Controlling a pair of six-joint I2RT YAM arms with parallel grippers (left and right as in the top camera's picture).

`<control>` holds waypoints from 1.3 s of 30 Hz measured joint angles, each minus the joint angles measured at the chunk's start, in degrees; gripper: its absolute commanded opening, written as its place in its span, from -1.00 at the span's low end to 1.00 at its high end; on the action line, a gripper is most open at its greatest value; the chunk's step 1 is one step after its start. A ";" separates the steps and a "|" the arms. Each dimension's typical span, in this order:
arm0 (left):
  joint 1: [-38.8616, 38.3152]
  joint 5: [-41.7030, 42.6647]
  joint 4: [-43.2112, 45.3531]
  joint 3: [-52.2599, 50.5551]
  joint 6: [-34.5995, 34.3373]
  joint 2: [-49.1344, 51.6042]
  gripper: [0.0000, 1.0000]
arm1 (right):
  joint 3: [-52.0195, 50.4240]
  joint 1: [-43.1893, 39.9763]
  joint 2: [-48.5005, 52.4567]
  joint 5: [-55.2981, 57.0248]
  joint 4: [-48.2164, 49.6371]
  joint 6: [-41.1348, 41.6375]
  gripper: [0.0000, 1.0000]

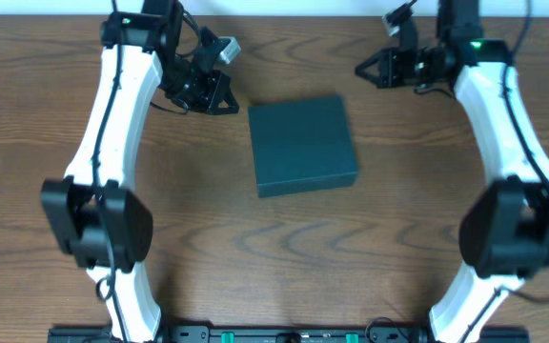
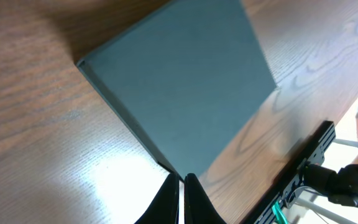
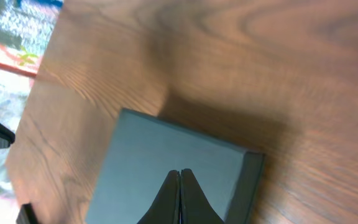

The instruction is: Pack container

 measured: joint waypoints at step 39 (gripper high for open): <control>-8.83 -2.43 3.54 -48.57 1.27 -76.65 0.91 | -44.09 9.25 -89.15 18.16 -29.79 5.07 0.99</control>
